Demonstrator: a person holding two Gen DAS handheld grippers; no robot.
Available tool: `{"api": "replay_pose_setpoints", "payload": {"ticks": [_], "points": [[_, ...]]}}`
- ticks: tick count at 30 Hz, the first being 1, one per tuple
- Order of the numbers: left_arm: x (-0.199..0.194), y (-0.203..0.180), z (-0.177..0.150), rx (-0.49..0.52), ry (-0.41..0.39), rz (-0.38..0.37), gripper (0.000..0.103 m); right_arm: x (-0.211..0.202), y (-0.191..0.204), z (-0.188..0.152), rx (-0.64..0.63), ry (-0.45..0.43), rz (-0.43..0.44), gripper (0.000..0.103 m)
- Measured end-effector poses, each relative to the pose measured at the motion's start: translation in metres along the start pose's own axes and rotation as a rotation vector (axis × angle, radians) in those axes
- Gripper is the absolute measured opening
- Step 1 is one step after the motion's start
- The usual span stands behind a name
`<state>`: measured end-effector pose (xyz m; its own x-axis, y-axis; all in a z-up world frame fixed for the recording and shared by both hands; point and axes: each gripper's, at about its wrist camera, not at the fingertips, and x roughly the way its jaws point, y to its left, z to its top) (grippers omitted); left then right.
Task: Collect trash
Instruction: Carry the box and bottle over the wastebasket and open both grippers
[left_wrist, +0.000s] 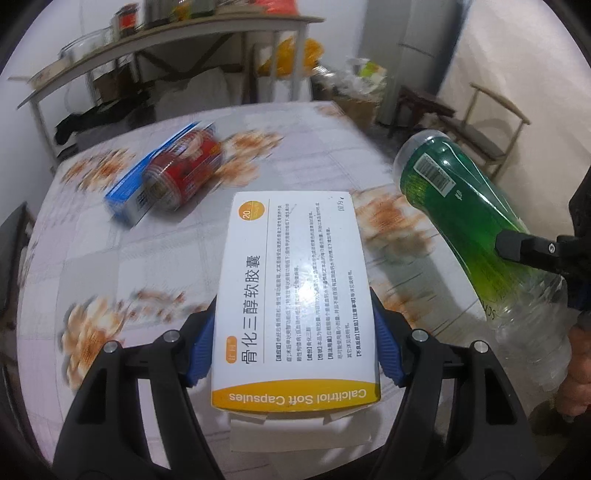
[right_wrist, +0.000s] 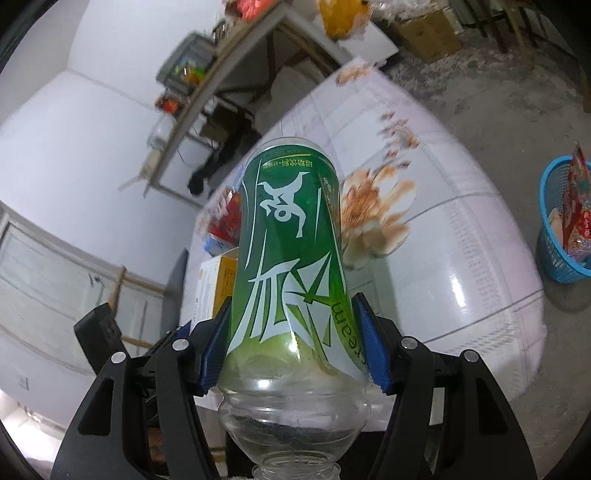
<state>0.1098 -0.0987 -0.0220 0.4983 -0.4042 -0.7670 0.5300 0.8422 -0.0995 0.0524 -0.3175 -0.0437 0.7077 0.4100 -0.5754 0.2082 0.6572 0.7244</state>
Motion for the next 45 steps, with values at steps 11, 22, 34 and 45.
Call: {"api": "replay_pose_setpoints", "payload": {"ticks": [11, 22, 34, 45], "points": [[0.031, -0.145, 0.077, 0.219, 0.060, -0.315, 0.068, -0.147, -0.121, -0.007, 0.274, -0.349, -0.142, 0.062], [0.167, -0.318, 0.084, 0.432, 0.417, -0.401, 0.068, -0.147, -0.276, -0.022, 0.621, -0.348, -0.190, 0.062], [0.252, -0.388, 0.106, 0.385, 0.417, -0.333, 0.086, -0.081, -0.402, 0.042, 0.786, -0.307, -0.172, 0.074], [0.196, -0.338, 0.110, 0.390, 0.354, -0.383, 0.086, -0.089, -0.388, -0.008, 0.766, -0.312, -0.177, 0.074]]}}
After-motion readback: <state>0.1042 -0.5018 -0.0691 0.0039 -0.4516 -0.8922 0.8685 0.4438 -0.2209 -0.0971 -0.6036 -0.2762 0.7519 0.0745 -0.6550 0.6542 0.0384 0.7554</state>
